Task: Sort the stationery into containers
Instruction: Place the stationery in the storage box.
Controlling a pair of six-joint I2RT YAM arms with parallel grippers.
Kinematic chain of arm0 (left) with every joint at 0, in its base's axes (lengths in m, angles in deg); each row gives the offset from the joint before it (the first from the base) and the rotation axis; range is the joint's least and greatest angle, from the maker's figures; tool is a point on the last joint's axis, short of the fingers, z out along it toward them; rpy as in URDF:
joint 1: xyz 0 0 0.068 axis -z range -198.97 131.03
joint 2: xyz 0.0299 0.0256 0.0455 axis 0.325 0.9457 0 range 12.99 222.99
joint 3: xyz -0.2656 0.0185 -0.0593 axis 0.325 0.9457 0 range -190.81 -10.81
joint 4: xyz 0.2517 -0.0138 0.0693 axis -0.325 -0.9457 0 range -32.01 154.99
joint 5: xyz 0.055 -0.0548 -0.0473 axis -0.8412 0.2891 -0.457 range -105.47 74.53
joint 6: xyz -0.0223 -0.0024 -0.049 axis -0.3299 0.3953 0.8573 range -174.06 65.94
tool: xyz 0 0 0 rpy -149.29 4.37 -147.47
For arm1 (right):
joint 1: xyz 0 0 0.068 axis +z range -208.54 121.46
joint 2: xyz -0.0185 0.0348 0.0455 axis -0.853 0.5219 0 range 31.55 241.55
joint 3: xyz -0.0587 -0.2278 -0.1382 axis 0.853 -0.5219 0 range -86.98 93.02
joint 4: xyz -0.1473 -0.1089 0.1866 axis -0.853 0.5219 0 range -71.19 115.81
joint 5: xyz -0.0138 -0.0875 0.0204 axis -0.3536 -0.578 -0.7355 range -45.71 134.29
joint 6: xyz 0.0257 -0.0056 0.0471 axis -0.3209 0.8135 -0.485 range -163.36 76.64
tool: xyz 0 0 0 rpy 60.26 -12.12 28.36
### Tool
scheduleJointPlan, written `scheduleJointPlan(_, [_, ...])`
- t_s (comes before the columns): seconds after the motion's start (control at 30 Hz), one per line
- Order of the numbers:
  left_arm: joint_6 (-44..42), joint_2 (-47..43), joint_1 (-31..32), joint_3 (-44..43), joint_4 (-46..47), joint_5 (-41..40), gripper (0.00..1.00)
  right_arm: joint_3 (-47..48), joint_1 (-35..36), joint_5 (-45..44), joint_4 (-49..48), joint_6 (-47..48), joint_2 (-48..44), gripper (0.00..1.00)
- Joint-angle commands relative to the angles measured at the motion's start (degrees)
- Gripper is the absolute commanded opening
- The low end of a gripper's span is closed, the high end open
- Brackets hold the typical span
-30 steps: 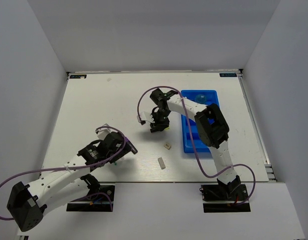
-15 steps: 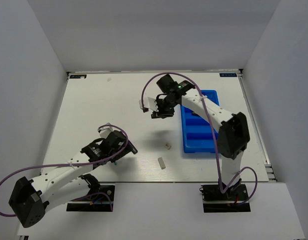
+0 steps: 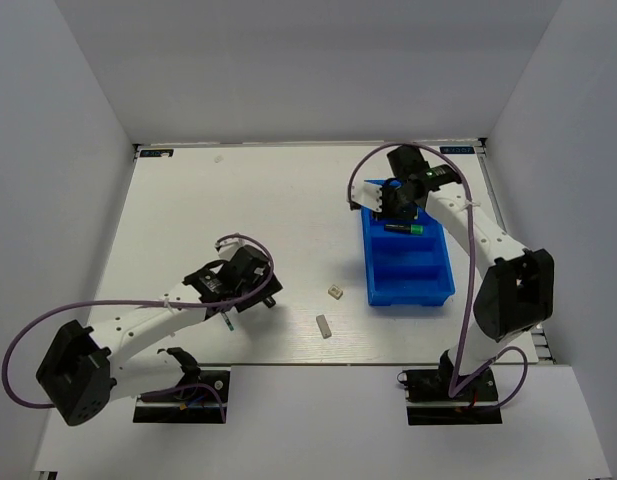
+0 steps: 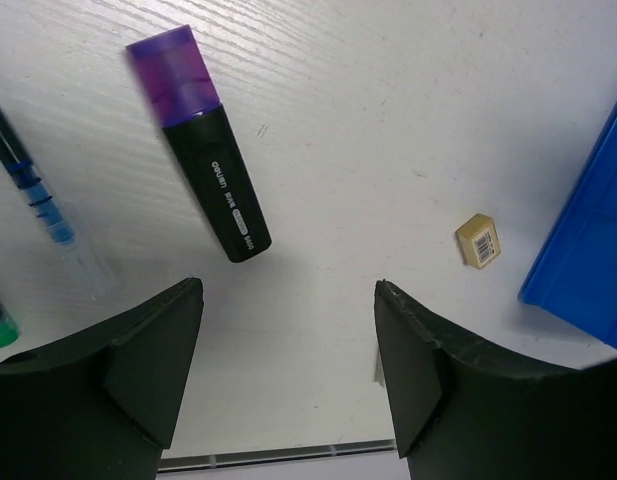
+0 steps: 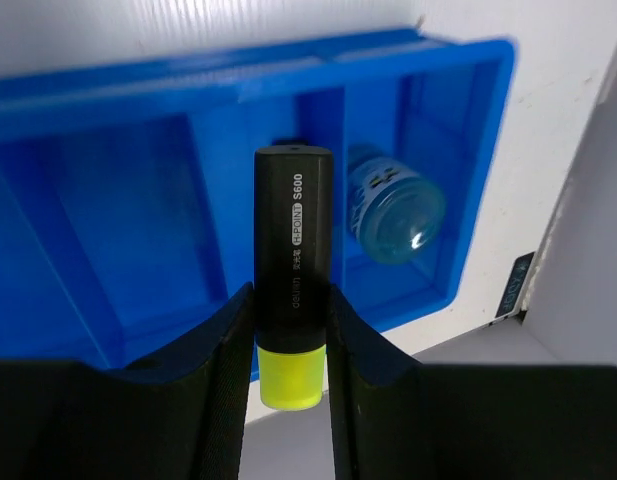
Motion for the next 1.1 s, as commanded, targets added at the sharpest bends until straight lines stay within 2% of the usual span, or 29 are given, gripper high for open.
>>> scheduleJointPlan(0.0, [-1.03, 1.31, 0.2, -2.73, 1.99, 1.4, 0.79, -3.84, -2.27, -0.62, -2.58, 6.65, -1.39, 0.0])
scheduleJointPlan(0.13, [-1.03, 4.29, -0.06, -4.05, 2.26, 2.37, 0.79, -6.04, -5.52, 2.36, -4.43, 13.75, 0.72, 0.0])
scheduleJointPlan(0.37, [-0.59, 6.58, -1.2, -4.84, 2.79, 3.68, 0.79, -4.11, -8.08, 5.7, -7.51, 17.11, 6.43, 0.0])
scheduleJointPlan(0.4, [-0.59, 6.76, -1.55, -5.11, 2.87, 3.86, 0.79, -2.19, -8.25, 5.8, -6.55, 17.46, 7.66, 0.05])
scheduleJointPlan(0.47, [-0.77, 7.2, -2.17, -5.37, 2.61, 4.12, 0.79, -0.78, -8.25, 5.62, -5.14, 17.73, 10.12, 0.22])
scheduleJointPlan(0.5, [-0.85, 7.55, -2.43, -5.63, 2.61, 4.3, 0.79, -0.59, -8.25, 5.01, -4.96, 17.99, 10.83, 0.35])
scheduleJointPlan(0.57, [-1.56, 8.16, -3.05, -6.16, 1.91, 4.3, 0.79, 0.28, -8.52, 5.01, -4.96, 17.64, 12.23, 0.43])
scheduleJointPlan(0.63, [-2.95, 8.87, -4.01, -7.56, 1.21, 4.3, 0.79, 0.98, -8.78, 5.09, -5.22, 16.51, 12.42, 0.58])
scheduleJointPlan(0.7, [-4.88, 10.0, -4.54, -9.41, -1.77, 3.51, 0.79, 1.25, -8.87, 6.14, -5.05, 14.57, 12.15, 0.66])
scheduleJointPlan(0.8, [-9.53, 12.37, -5.16, -13.28, -6.69, 2.02, 0.79, 1.61, -9.31, 6.94, -4.52, 13.16, 10.66, 0.66])
scheduleJointPlan(0.9, [-18.06, 13.87, -5.51, -16.97, -11.61, 1.58, 0.72, 2.83, -9.83, 8.17, -4.43, 9.04, 7.95, 0.54])
scheduleJointPlan(0.93, [-20.34, 14.58, -5.69, -18.28, -13.37, 1.66, 0.7, 3.27, -10.1, 9.3, -4.43, 4.94, 7.5, 0.22])
scheduleJointPlan(0.97, [-30.02, 15.28, -5.69, -19.16, -13.99, 4.1, 0.58, 4.58, -10.53, 10.27, -2.78, 0.46, 6.02, 0.0])
scheduleJointPlan(1.0, [-33.17, 15.72, -5.78, -19.43, -14.7, 5.26, 0.49, 5.55, -10.89, 11.41, -2.33, -4.46, 5.39, 0.0])
scheduleJointPlan(1.03, [-41.12, 16.25, -5.86, -20.3, -16.01, 7.36, 0.42, 5.65, -11.5, 15.25, -2.5, -9.55, 4.6, 0.0])
scheduleJointPlan(1.07, [-44.33, 16.78, -6.82, -20.75, -17.5, 9.64, 0.28, 5.47, -11.59, 17.38, 0.03, -11.26, 3.9, 0.0])
